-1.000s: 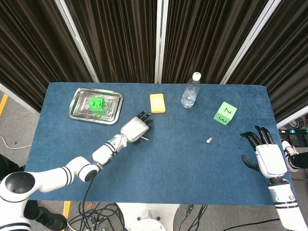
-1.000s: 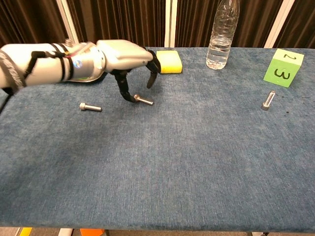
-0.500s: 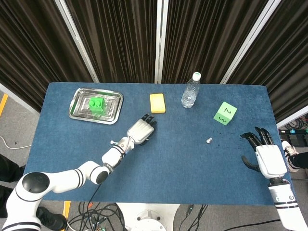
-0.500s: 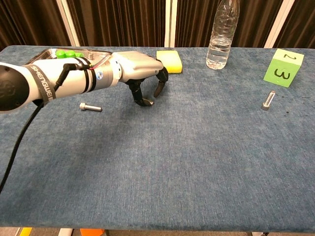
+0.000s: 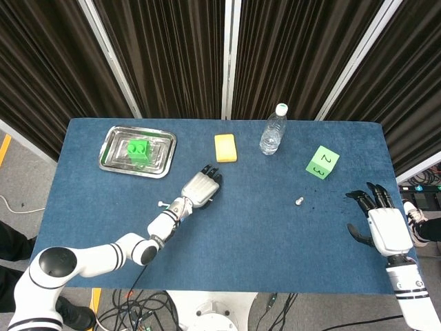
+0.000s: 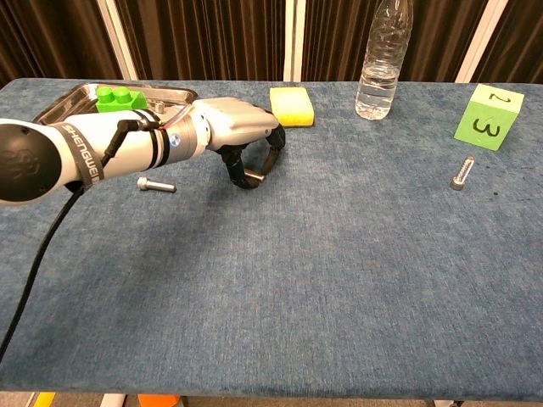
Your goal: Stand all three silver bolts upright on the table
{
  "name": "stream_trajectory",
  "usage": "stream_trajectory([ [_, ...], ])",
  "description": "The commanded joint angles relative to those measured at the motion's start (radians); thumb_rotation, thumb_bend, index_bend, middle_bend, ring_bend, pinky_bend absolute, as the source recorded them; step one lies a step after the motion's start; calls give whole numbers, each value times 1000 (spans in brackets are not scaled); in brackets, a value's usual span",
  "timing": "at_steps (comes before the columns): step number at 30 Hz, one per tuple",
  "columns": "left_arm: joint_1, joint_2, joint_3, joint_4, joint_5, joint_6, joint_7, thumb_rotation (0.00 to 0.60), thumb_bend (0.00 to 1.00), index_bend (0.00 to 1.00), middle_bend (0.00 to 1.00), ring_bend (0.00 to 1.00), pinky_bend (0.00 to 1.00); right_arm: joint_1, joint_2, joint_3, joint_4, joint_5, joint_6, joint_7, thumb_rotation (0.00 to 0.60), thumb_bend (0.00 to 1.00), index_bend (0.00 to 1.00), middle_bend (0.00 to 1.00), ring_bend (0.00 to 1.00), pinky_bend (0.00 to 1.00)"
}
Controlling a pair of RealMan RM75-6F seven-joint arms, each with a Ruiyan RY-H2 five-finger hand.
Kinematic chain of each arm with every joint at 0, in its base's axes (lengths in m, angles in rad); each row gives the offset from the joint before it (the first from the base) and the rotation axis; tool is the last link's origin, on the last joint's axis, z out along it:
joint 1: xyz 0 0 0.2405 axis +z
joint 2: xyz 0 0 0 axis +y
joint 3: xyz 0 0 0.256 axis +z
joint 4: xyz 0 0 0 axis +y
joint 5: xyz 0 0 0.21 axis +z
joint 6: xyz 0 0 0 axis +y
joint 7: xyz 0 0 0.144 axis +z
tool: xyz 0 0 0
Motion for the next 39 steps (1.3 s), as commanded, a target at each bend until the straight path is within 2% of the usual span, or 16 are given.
stream_trajectory([
  [1, -1, -1, 2, 2, -2, 3, -1, 600, 314, 517, 159, 25, 0, -1, 1, 0, 2, 0, -1, 3, 600, 199, 224, 222, 0, 0],
  [9, 5, 7, -10, -17, -12, 8, -49, 600, 368, 535, 160, 25, 0, -6, 3, 4, 1, 3, 0, 6, 600, 199, 224, 222, 0, 0],
  [20, 37, 72, -74, -110, -60, -39, -246, 600, 377, 533, 160, 25, 0, -8, 6, 6, -6, 4, -6, 3, 600, 199, 224, 216, 0, 0],
  [28, 57, 59, -96, -84, -64, -57, -373, 600, 375, 524, 159, 25, 0, -14, 8, 6, -11, 6, -3, 1, 600, 199, 224, 214, 0, 0],
  [39, 86, 48, -85, -32, -9, -53, -480, 600, 375, 515, 160, 25, 0, -14, 8, 9, -19, 9, -7, -8, 600, 199, 224, 211, 0, 0],
])
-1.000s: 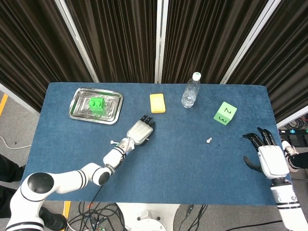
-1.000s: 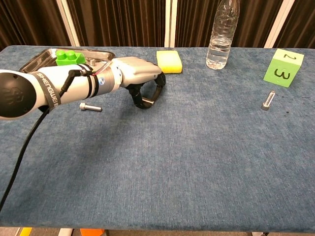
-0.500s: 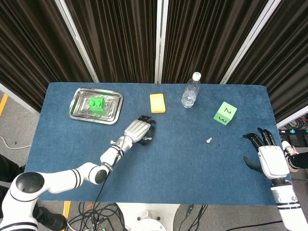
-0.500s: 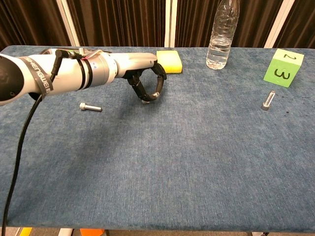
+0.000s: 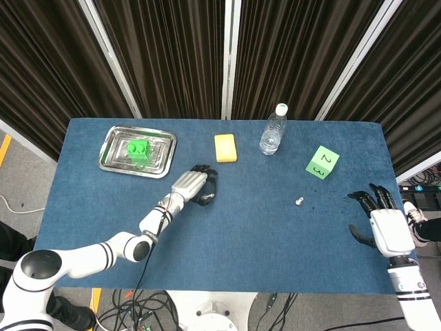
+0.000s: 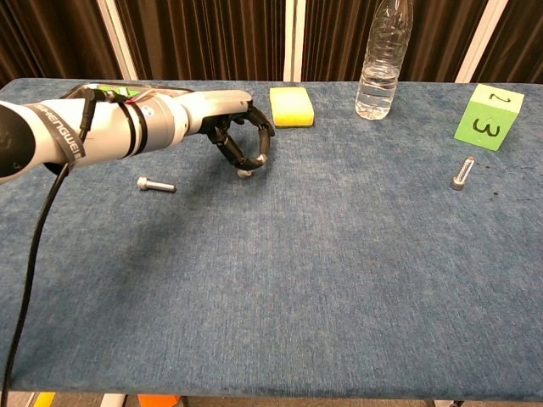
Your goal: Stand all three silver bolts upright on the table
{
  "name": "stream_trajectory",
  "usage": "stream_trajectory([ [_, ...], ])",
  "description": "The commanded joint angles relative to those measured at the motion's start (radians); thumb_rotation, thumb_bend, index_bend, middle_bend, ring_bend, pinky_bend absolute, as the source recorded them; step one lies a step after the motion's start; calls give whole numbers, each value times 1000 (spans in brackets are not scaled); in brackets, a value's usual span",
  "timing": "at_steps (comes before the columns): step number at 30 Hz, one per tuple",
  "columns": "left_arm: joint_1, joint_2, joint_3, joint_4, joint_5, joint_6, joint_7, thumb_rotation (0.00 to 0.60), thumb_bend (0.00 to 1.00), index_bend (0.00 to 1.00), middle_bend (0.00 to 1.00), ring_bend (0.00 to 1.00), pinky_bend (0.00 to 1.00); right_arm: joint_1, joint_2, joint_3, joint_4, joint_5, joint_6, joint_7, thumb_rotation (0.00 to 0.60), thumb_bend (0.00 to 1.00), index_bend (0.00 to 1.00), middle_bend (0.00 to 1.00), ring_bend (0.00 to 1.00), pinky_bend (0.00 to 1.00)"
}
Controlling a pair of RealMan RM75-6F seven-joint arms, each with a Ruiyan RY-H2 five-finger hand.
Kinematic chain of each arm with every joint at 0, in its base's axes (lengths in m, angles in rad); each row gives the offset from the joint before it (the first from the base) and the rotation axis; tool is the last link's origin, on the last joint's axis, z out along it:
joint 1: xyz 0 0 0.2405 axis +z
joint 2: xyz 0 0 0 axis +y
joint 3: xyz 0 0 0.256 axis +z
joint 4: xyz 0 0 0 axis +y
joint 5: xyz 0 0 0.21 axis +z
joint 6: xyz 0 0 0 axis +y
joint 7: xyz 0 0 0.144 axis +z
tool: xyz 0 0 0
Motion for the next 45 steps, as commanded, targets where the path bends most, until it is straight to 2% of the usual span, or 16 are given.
stream_trajectory([
  [1, 11, -1, 3, 9, 19, 6, -26, 600, 375, 513, 160, 25, 0, 0, 0, 0, -2, 0, 0, -2, 600, 199, 224, 211, 0, 0],
  [17, 53, -2, -20, 14, 79, 15, -199, 600, 375, 500, 160, 25, 0, -1, 2, 1, -19, -5, 1, -22, 600, 199, 224, 208, 0, 0],
  [26, 59, -8, -21, 30, 96, 13, -241, 600, 374, 484, 160, 25, 0, -2, 3, 2, -18, -1, -3, -20, 600, 199, 224, 207, 0, 0],
  [36, 70, 2, 0, 21, 144, 32, -252, 600, 375, 481, 160, 25, 0, -2, 1, 2, -15, -2, -6, -19, 600, 199, 224, 207, 0, 0],
  [39, 71, 4, 5, 18, 157, 40, -248, 600, 375, 451, 160, 24, 0, -2, 1, 2, -15, -3, -5, -18, 600, 199, 224, 207, 0, 0],
  [45, 74, 20, 18, 2, 181, 62, -226, 600, 375, 321, 152, 10, 0, -3, 3, 2, -19, -3, -3, -20, 600, 200, 225, 207, 0, 0],
])
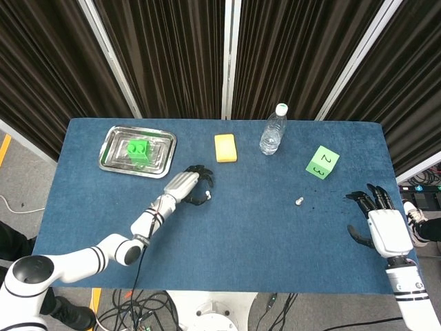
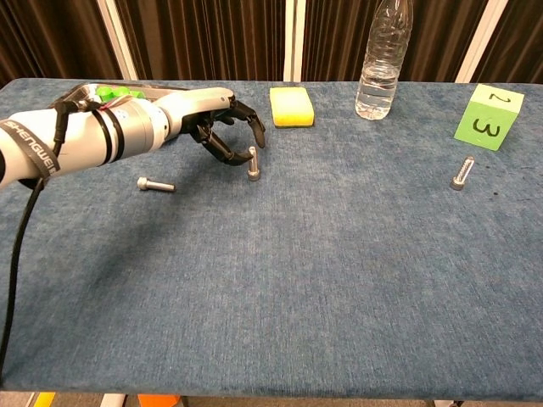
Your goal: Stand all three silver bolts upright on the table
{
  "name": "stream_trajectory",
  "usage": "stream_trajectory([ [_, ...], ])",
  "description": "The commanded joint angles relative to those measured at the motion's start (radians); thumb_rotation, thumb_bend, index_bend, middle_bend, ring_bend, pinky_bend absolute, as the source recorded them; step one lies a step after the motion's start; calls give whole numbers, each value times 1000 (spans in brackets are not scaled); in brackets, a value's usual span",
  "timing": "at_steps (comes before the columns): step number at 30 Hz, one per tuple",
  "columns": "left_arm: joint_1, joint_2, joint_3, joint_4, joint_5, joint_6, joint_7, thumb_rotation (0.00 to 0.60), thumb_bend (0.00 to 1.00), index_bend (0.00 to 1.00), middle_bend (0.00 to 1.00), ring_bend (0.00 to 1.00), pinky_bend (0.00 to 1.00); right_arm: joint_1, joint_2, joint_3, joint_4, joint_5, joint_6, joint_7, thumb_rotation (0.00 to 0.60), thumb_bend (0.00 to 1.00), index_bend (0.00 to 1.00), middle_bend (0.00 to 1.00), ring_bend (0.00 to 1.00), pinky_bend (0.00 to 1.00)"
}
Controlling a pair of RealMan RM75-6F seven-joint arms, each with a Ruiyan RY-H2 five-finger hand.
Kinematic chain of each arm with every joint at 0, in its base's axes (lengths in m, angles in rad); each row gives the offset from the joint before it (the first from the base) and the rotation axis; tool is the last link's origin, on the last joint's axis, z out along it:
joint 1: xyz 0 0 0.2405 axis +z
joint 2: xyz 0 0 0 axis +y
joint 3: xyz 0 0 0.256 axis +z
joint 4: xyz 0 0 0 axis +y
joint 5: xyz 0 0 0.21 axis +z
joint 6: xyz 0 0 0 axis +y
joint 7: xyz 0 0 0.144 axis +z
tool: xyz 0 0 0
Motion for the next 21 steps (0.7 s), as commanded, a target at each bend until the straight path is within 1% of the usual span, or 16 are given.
stream_trajectory([
  [1, 8, 13, 10, -13, 20, 27, 17, 600, 376, 317, 151, 10, 0, 0, 1, 0, -1, 0, 0, 0, 600, 199, 225, 207, 0, 0],
  [4, 32, 54, 30, -52, 51, 77, 51, 600, 375, 316, 150, 10, 0, 2, 3, 0, -1, -4, -2, 3, 600, 199, 225, 207, 0, 0],
  [6, 60, 98, 49, -95, 65, 118, 89, 600, 375, 326, 150, 10, 0, 5, 4, 1, 1, -10, -4, 9, 600, 199, 225, 206, 0, 0],
  [8, 94, 144, 71, -143, 70, 165, 141, 600, 374, 364, 150, 10, 0, 7, 4, 1, 4, -17, -3, 15, 600, 199, 225, 206, 0, 0],
  [11, 142, 199, 98, -213, 57, 224, 222, 600, 373, 397, 150, 10, 0, 11, 2, -1, 8, -26, -6, 21, 600, 198, 225, 206, 0, 0],
  [14, 180, 233, 121, -277, 26, 266, 303, 600, 368, 428, 150, 10, 0, 12, -1, -3, 12, -34, -6, 25, 600, 199, 225, 205, 0, 0],
  [17, 202, 230, 145, -303, -1, 301, 399, 600, 363, 453, 150, 10, 0, 13, -3, -4, 13, -37, -4, 26, 600, 199, 225, 205, 0, 0],
  [21, 210, 190, 162, -302, -35, 332, 511, 600, 337, 462, 150, 10, 0, 11, -2, -6, 11, -43, 0, 25, 600, 199, 225, 205, 0, 0],
])
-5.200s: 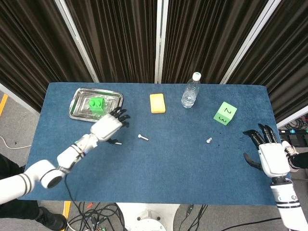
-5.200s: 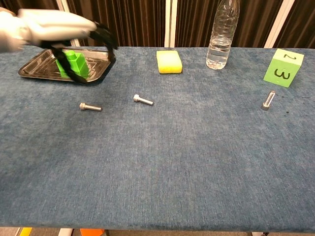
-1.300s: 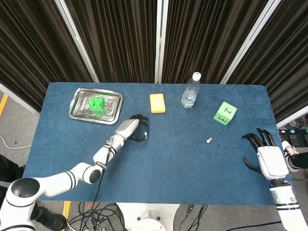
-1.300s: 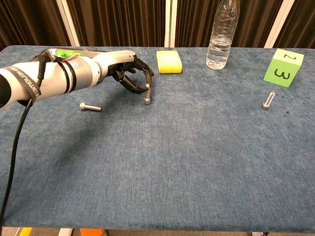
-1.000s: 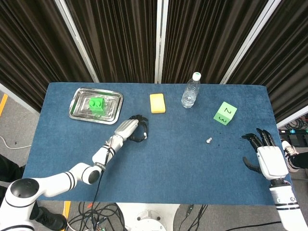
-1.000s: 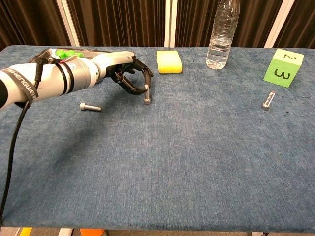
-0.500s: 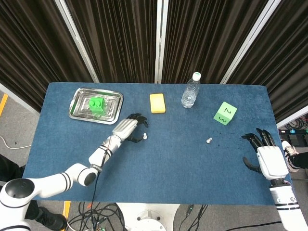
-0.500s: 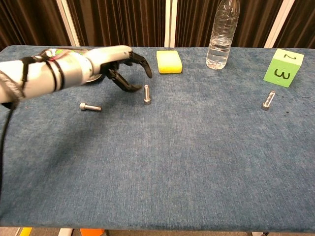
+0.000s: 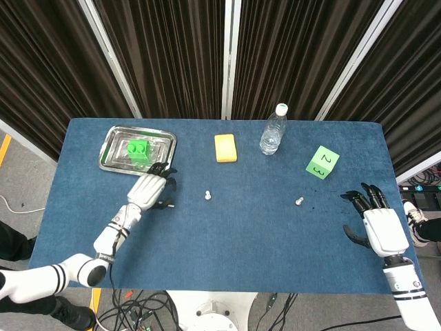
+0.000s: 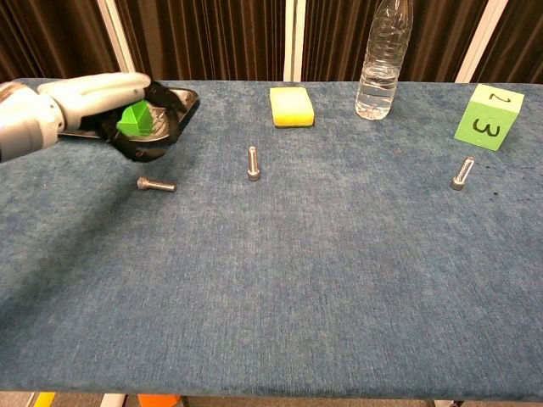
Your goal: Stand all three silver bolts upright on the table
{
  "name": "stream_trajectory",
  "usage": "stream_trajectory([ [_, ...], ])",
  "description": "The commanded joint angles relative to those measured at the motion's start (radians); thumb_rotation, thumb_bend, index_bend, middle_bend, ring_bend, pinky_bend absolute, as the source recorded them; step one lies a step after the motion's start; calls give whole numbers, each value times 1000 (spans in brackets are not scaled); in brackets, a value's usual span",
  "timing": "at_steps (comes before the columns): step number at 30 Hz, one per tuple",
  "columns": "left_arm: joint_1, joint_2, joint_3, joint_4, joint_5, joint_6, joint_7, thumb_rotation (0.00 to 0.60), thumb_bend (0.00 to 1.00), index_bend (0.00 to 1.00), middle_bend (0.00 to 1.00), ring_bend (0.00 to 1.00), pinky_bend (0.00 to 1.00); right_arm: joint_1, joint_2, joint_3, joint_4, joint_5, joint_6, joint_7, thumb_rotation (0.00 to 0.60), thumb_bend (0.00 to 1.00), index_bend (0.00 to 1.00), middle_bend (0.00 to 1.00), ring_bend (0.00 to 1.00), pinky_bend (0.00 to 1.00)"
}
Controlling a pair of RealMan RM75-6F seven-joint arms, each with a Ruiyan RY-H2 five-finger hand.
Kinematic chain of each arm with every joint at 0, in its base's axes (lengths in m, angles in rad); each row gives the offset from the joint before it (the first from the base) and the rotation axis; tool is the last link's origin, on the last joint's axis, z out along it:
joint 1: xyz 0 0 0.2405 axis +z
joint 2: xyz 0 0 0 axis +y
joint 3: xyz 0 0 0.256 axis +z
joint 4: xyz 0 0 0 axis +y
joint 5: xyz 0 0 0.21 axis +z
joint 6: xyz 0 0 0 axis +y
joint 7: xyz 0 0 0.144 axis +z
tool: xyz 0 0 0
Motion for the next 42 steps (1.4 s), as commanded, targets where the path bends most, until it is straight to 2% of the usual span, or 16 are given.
stream_trajectory([
  [1, 20, -33, 24, -14, -48, 42, 109, 600, 331, 466, 150, 10, 0, -2, 1, -2, -2, -2, 3, -2, 600, 199, 225, 205, 0, 0],
  [8, 0, -95, 33, 1, -105, 69, 317, 600, 303, 469, 150, 10, 0, -8, 4, -4, -2, 2, 7, 1, 600, 199, 225, 205, 0, 0],
  [15, -15, -129, 26, -4, -175, 78, 435, 600, 269, 484, 150, 10, 0, -8, 6, -5, 0, 4, 5, 2, 600, 198, 225, 205, 0, 0],
  [22, -19, -146, 15, 10, -206, 73, 455, 600, 266, 499, 150, 10, 0, -10, 6, -5, 2, 9, 4, 3, 600, 199, 225, 205, 0, 0],
  [42, -30, -151, 15, 20, -232, 37, 449, 600, 373, 513, 150, 10, 0, -7, 4, -2, 3, 20, -5, -1, 600, 199, 225, 205, 0, 0],
])
